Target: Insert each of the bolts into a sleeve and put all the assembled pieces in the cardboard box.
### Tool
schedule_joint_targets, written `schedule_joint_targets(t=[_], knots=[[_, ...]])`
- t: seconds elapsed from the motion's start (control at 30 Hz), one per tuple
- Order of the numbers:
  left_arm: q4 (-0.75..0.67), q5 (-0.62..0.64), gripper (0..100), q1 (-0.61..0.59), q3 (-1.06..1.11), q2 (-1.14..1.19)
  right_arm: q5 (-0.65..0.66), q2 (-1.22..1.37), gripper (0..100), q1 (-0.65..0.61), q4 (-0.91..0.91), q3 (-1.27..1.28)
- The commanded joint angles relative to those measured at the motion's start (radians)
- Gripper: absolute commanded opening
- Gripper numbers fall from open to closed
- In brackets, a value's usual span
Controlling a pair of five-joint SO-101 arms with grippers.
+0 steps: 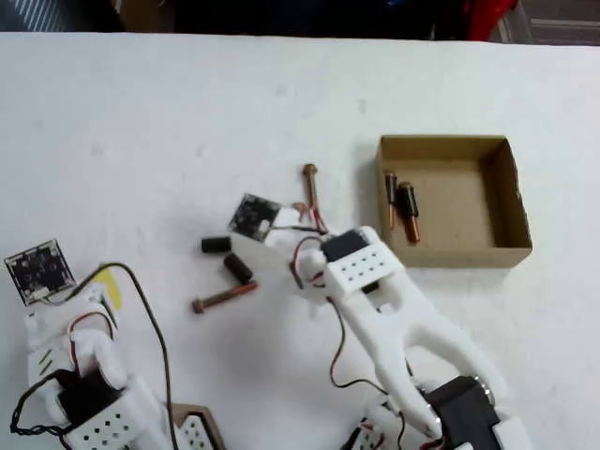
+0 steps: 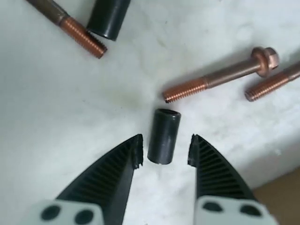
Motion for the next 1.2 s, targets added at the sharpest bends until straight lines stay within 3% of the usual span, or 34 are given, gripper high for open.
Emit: schedule_joint_targets(t=[0.0, 0.5, 1.0, 1.17], knots=[[-0.017, -0.011, 27, 0.015, -0.009, -0.012, -0.012, 0.064, 14.5, 0.048, -0.022, -0.094], [-0.017, -0.011, 27, 0.015, -0.008, -0.012, -0.014, 0.381, 14.5, 0.071, 0.008, -0.21], [-0.017, -0.011, 27, 0.015, -0.008, -0.012, -0.014, 0.36, 14.5, 0.071, 0.018, -0.219], [-0.017, -0.011, 27, 0.016, -0.008, -0.012, -0.034, 0.185, 14.5, 0.044, 0.145, -0.222]])
